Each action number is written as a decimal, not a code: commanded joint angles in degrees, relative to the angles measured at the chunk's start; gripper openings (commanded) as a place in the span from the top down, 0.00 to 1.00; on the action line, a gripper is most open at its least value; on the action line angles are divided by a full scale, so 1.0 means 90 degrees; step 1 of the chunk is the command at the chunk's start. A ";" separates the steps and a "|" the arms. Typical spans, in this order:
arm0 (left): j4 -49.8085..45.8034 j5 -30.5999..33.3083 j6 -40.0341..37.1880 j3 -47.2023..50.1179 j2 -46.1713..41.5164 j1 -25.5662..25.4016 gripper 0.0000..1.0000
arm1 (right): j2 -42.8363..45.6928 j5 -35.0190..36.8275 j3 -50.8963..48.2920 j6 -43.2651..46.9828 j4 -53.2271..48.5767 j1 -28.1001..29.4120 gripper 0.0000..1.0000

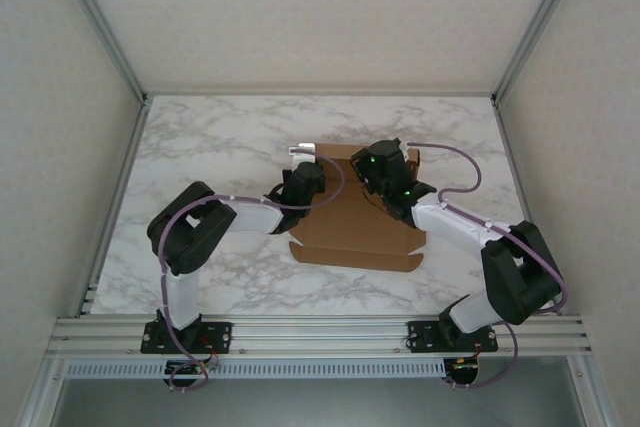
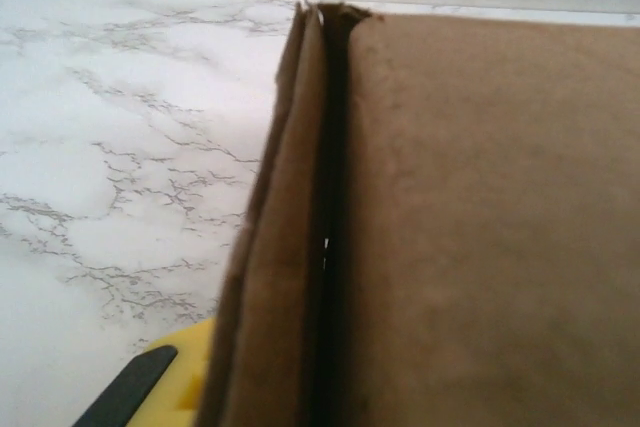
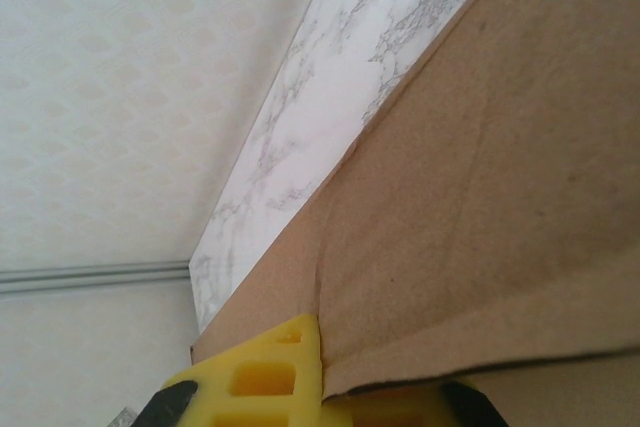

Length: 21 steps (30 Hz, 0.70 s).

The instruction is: Fold the paper box

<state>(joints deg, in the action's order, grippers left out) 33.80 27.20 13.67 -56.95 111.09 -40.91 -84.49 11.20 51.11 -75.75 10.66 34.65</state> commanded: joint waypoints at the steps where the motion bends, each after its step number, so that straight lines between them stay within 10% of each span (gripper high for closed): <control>1: -0.0465 0.0875 0.0200 -0.0127 0.0264 0.0141 1.00 | 0.0023 0.0336 0.0092 0.0023 -0.0851 0.0149 1.00; 9: -0.0286 0.0917 0.0202 -0.0029 0.0304 0.0141 1.00 | -0.0087 0.0481 0.0066 0.0076 -0.0767 0.0199 1.00; 15: -0.0136 0.0429 0.0242 0.0320 0.0001 0.0305 0.61 | -0.0019 0.0648 0.0063 0.0303 -0.0833 0.0138 1.00; 21: 0.0082 -0.0219 0.0277 0.0772 -0.0340 0.0468 0.56 | 0.0075 0.0690 0.0063 0.0418 -0.0836 0.0083 1.00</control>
<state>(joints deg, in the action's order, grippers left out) 36.47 25.80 15.07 -52.47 109.54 -38.98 -84.64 13.80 51.72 -74.83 8.60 35.88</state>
